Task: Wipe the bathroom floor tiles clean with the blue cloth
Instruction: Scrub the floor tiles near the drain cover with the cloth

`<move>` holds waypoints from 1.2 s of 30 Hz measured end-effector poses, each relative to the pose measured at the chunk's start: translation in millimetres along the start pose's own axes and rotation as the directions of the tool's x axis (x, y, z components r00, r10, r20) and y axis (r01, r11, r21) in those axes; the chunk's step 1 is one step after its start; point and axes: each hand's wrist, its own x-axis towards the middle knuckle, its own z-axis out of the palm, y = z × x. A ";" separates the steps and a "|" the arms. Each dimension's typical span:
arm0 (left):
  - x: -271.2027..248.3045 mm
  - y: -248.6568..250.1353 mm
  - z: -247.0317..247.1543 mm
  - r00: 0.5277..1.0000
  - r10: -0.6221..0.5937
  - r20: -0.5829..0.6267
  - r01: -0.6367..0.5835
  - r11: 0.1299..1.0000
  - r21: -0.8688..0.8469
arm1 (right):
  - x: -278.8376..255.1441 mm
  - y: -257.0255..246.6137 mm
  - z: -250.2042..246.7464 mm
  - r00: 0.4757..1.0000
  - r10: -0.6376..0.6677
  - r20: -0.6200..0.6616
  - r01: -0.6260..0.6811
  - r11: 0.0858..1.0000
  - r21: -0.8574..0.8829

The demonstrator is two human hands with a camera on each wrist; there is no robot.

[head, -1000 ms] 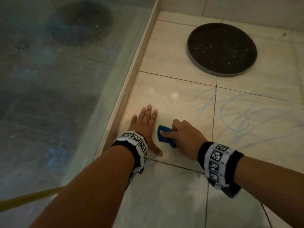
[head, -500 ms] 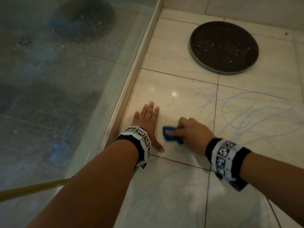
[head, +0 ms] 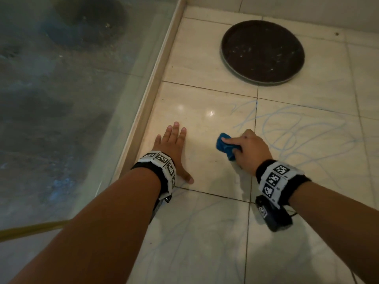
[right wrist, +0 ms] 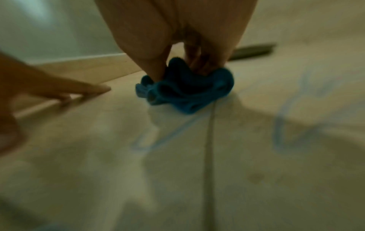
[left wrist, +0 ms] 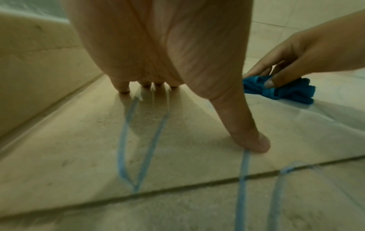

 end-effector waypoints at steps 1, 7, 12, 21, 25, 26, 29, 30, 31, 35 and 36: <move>0.7 -0.5 0.3 1.000 -0.001 -0.002 0.001 1.000 0.000 | -1.5 -2.5 2.8 0.999 0.034 -0.013 -0.033 0.999 0.038; -0.8 -0.4 -0.3 1.000 0.005 0.004 -0.005 1.000 -0.014 | -40.7 -26.5 8.7 0.891 -0.317 0.325 0.332 0.943 0.009; 0.6 4.5 -8.3 1.000 -0.008 -0.015 0.008 1.000 -0.005 | 10.6 22.4 -15.8 0.998 0.058 0.008 -0.058 0.998 -0.005; 26.6 33.8 -29.4 0.997 0.074 0.008 -0.074 0.995 0.069 | -7.6 32.1 -18.6 0.989 -0.096 0.111 0.097 0.995 -0.003; 31.6 41.3 -23.3 0.999 0.033 0.011 -0.034 0.999 0.037 | -1.0 37.2 -11.6 0.999 0.055 -0.003 -0.055 0.999 0.004; 32.1 41.1 -21.2 0.999 0.031 0.012 -0.031 0.998 0.046 | -7.0 29.5 -5.2 0.999 -0.015 0.048 0.016 1.000 -0.016; 34.0 39.9 -18.8 1.000 0.022 0.001 -0.022 0.998 0.058 | -8.6 19.4 -2.5 0.970 -0.192 0.153 0.207 0.974 -0.092; 34.5 39.9 -19.0 1.000 0.021 0.000 -0.021 0.998 0.059 | 1.8 22.3 -8.6 0.978 -0.185 0.095 0.194 0.977 -0.086; 34.4 40.1 -19.5 1.000 0.021 0.001 -0.021 0.998 0.060 | 17.6 31.3 -10.2 0.985 -0.165 0.051 0.170 0.980 -0.107; 34.4 40.8 -20.5 1.000 0.020 0.006 -0.020 0.998 0.056 | 70.2 44.2 -15.2 0.994 0.046 -0.101 -0.060 0.988 -0.143; 34.9 40.6 -20.2 1.000 0.017 0.009 -0.017 0.998 0.057 | 70.3 35.2 -13.3 0.995 0.059 -0.077 -0.070 0.987 -0.145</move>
